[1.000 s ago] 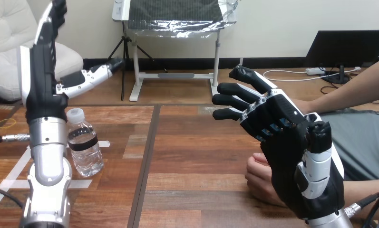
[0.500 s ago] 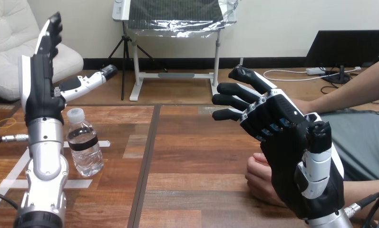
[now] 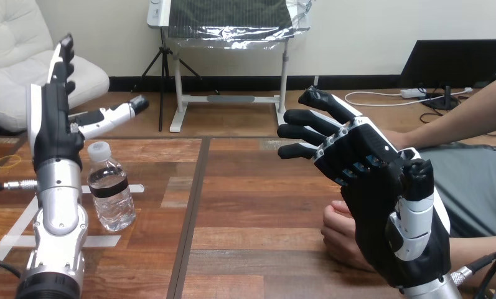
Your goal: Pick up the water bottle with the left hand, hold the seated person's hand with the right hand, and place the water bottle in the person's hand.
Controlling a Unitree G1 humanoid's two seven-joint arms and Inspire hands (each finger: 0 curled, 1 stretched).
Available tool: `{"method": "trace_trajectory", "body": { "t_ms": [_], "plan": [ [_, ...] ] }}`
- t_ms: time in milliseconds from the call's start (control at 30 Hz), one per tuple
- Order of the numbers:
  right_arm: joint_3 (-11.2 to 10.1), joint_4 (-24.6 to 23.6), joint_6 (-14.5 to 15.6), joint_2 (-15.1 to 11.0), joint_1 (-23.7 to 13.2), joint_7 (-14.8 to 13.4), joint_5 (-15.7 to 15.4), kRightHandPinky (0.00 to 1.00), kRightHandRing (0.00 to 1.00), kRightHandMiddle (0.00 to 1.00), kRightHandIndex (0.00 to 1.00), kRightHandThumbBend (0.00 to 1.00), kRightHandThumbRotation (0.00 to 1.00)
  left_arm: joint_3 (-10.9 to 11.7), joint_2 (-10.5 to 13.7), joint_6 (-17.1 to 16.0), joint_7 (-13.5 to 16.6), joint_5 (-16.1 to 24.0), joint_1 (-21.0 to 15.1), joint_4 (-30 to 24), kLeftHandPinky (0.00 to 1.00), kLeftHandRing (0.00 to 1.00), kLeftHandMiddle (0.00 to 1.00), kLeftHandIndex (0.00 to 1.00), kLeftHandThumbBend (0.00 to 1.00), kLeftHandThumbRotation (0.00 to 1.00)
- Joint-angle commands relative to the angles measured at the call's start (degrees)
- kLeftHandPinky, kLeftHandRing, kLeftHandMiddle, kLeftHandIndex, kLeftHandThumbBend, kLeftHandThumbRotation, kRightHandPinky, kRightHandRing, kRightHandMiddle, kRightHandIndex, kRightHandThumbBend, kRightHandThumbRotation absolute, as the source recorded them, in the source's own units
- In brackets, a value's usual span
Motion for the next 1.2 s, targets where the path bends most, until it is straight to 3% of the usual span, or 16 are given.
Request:
{"method": "trace_trajectory", "body": {
  "t_ms": [0,967,1167],
  "plan": [
    [-0.82,-0.83,-0.69,0.32,-2.21,-0.22,0.20,0.70,0.78,0.80,0.85,0.66,1.00,-0.71,1.93,0.58,-0.34,-0.47,-4.83,1.48,0.93,0.96,0.95,0.96,0.92,0.11],
    [-0.66,-0.70,-0.29,0.40,-2.28,-0.13,0.29,0.70,0.78,0.80,0.85,0.66,1.00,-1.44,2.64,-0.53,-0.90,-0.55,-3.16,7.25,0.92,0.96,0.97,0.98,0.92,0.14],
    [-0.71,-0.61,-0.50,0.37,-2.41,-0.12,0.14,0.70,0.79,0.80,0.85,0.66,1.00,-1.85,2.54,0.59,-0.36,-0.10,-2.46,6.93,0.90,0.95,0.96,0.97,0.91,0.15]
  ]
}}
